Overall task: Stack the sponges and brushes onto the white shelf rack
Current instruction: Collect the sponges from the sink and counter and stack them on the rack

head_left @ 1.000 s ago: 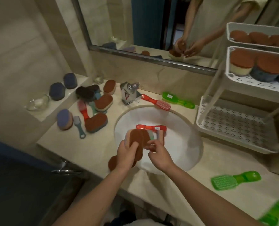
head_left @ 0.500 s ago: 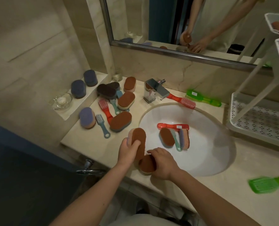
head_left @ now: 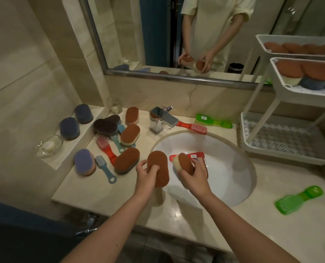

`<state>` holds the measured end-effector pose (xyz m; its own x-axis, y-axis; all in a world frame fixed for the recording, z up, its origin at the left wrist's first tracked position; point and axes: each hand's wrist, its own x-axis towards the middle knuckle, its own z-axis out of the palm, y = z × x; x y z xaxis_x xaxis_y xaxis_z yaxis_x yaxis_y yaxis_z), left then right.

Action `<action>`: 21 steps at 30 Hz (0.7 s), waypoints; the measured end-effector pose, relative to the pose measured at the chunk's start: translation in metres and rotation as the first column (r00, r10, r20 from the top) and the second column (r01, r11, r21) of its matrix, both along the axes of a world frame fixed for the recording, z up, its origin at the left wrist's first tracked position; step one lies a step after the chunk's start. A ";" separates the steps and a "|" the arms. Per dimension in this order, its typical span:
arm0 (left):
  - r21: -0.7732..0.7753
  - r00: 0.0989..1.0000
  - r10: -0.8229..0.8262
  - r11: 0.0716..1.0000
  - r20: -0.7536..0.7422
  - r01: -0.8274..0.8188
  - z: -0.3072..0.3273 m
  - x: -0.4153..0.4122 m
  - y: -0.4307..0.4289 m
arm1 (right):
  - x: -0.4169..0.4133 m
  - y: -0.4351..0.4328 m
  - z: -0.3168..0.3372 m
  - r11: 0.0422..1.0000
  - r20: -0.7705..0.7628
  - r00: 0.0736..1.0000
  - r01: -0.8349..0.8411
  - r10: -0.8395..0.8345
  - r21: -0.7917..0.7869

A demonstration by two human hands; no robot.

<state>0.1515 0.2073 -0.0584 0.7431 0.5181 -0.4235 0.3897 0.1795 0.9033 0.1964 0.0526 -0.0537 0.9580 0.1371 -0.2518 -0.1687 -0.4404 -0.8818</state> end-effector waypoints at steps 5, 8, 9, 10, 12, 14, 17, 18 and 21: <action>-0.041 0.991 -0.081 0.995 0.110 0.086 0.021 0.037 -0.029 | 0.020 -0.020 0.029 0.972 -0.016 0.989 0.150 -0.149 0.179; -0.056 0.979 -0.111 0.991 0.168 0.122 0.038 0.058 -0.053 | 0.031 -0.035 0.048 0.927 0.006 0.982 0.178 -0.191 0.331; -0.061 0.976 -0.132 0.988 0.171 0.144 0.043 0.064 -0.062 | 0.034 -0.040 0.053 0.915 0.019 0.979 0.185 -0.205 0.359; -0.063 0.973 -0.158 0.983 0.168 0.171 0.049 0.070 -0.070 | 0.039 -0.047 0.058 0.905 0.028 0.975 0.193 -0.220 0.379; -0.042 0.964 -0.222 0.972 0.144 0.230 0.059 0.082 -0.087 | 0.047 -0.060 0.069 0.892 0.035 0.969 0.211 -0.244 0.399; -0.028 0.952 -0.274 0.959 0.139 0.281 0.069 0.092 -0.103 | 0.056 -0.075 0.079 0.886 0.038 0.965 0.222 -0.259 0.408; -0.053 0.925 -0.316 0.941 0.210 0.333 0.089 0.105 -0.127 | 0.067 -0.099 0.094 0.872 0.060 0.956 0.236 -0.288 0.428; -0.063 0.916 -0.325 0.935 0.235 0.348 0.096 0.109 -0.136 | 0.071 -0.107 0.100 0.869 0.068 0.952 0.240 -0.297 0.433; -0.078 0.878 -0.377 0.906 0.294 0.415 0.117 0.124 -0.161 | 0.083 -0.133 0.124 0.865 0.096 0.946 0.237 -0.309 0.442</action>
